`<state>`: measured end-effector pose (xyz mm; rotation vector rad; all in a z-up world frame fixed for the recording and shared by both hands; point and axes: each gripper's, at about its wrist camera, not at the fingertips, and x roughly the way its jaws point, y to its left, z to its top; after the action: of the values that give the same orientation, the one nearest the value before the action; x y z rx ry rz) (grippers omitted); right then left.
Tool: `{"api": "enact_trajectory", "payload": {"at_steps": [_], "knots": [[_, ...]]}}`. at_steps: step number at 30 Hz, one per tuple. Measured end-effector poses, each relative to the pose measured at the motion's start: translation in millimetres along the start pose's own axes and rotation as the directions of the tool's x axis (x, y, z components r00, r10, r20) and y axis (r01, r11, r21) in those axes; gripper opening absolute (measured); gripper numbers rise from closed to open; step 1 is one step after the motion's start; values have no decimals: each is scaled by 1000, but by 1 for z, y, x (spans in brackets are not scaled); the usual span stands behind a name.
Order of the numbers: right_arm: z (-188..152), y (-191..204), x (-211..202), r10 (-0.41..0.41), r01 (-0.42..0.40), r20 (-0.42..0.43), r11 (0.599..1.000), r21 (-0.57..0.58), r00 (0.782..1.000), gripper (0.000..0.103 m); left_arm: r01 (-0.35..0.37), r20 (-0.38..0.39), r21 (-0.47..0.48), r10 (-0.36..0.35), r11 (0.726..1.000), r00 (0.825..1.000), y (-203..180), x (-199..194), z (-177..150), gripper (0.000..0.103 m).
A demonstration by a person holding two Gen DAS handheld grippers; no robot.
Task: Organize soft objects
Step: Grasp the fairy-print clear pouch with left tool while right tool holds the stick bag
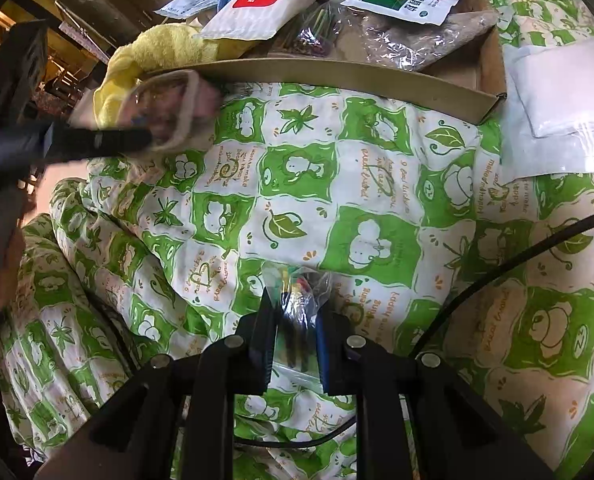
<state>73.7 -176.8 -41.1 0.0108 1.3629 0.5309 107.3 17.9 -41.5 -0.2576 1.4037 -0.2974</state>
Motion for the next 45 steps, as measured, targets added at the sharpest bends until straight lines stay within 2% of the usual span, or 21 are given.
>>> {"api": "enact_trajectory", "payload": {"at_steps": [3, 7, 10, 12, 13, 18, 22, 23, 26, 28, 34, 38, 42, 45], "knots": [[0, -4, -2, 4, -4, 5, 1000, 8, 1000, 16, 26, -21, 42, -26, 999, 999, -15, -3, -8, 82], [-2, -8, -5, 5, -5, 9, 1000, 17, 1000, 16, -86, 60, 79, 81, 993, 995, -16, -28, -8, 82], [-1, -7, -4, -5, 5, 8, 1000, 5, 1000, 16, -203, 119, 131, 188, 970, 975, -15, -39, 4, 82], [-1, -6, -3, -9, 9, 4, 1000, 1, 1000, 16, -287, 150, 187, 261, 940, 954, -16, -41, 9, 82], [-1, -5, -2, -9, 9, 3, 1000, 1, 1000, 16, -306, 158, 226, 275, 925, 948, -18, -39, 11, 82], [0, -4, 1, -5, 5, -3, 1000, 13, 1000, 16, -320, 147, 428, 284, 845, 947, -40, -17, 16, 82], [0, -5, 3, -5, 5, -6, 1000, 19, 1000, 16, -366, 157, 513, 335, 777, 929, -48, -3, 21, 82], [0, -5, 3, -4, 4, -7, 1000, 20, 1000, 16, -356, 153, 517, 325, 779, 933, -47, -3, 23, 82], [1, -7, 4, -1, 1, -10, 1000, 27, 1000, 16, -280, 109, 516, 262, 809, 959, -39, -5, 31, 82], [3, -8, 5, 1, -1, -13, 999, 32, 1000, 16, -247, 77, 527, 244, 813, 967, -33, -2, 35, 82], [7, -12, 6, 9, -8, -17, 999, 48, 1000, 16, -189, -9, 559, 233, 808, 972, -24, 20, 45, 82], [11, -14, 9, 10, -8, -24, 998, 55, 1000, 16, -173, -18, 566, 222, 806, 975, -26, 34, 50, 85], [15, -15, 14, 11, -9, -29, 998, 58, 1000, 16, -216, 8, 599, 265, 771, 964, -35, 47, 47, 87], [18, -19, 16, 26, -23, -37, 997, 72, 999, 16, -278, 49, 647, 325, 710, 944, -47, 53, 41, 88]]}}
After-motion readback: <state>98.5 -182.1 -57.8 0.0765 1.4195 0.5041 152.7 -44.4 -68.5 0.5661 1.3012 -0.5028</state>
